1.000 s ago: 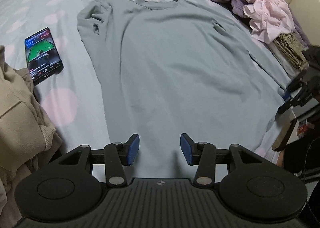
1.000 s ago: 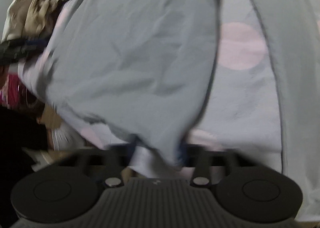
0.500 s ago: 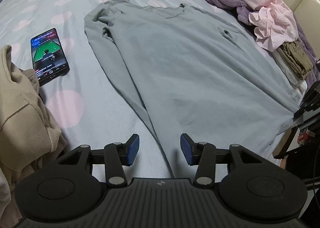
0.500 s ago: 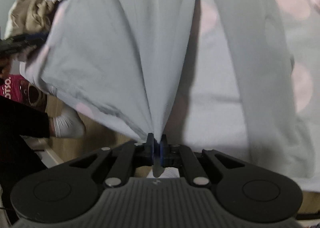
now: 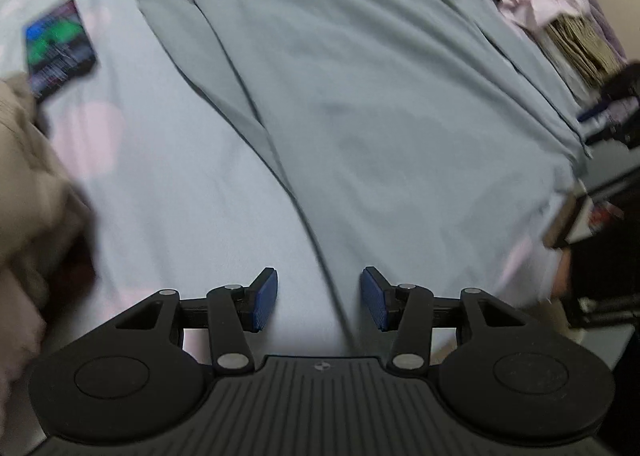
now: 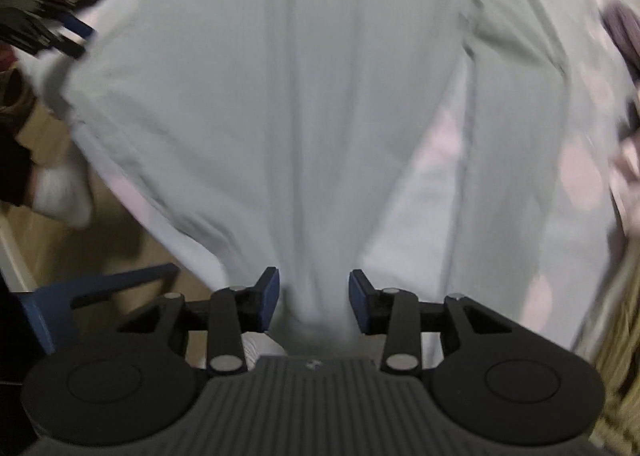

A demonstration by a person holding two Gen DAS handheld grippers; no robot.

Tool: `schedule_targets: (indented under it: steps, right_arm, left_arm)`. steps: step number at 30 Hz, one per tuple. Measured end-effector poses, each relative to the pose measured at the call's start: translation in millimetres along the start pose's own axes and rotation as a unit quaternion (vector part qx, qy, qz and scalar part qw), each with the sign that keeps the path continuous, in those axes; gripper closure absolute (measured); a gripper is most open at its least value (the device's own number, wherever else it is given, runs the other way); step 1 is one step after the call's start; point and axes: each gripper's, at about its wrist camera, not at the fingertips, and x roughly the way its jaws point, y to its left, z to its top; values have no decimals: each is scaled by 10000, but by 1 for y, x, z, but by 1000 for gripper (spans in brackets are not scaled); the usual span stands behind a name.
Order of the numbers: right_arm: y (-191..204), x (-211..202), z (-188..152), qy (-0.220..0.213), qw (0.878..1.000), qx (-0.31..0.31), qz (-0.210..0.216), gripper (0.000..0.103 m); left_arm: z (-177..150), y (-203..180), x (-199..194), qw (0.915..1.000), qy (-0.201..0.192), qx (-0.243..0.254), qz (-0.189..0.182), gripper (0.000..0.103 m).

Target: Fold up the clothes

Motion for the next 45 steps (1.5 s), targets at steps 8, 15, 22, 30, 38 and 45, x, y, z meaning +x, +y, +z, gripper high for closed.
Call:
schedule_targets:
  steps: [8, 15, 22, 30, 38, 45]
  right_arm:
    - [89, -17, 54, -1091, 9836, -1417, 245, 56]
    - [176, 1, 72, -1750, 9608, -2131, 294, 49]
    - [201, 36, 91, -2078, 9608, -1834, -23, 73]
    - [182, 40, 101, -2053, 9699, -1272, 321, 96]
    - [137, 40, 97, -1880, 9782, -187, 863, 96]
    - [110, 45, 97, -1749, 9754, 669, 1161, 96]
  left_arm:
    - [-1, -17, -5, 9963, -160, -261, -809, 85]
    - [16, -4, -20, 9816, -441, -1112, -1487, 89]
    - [27, -4, -25, 9768, -491, -1276, -1650, 89]
    - [31, -8, -26, 9795, -477, -1166, -1574, 89]
    - [12, -9, -46, 9894, -516, -513, -1259, 72]
    - [-1, -34, -27, 9979, -338, 92, -538, 72]
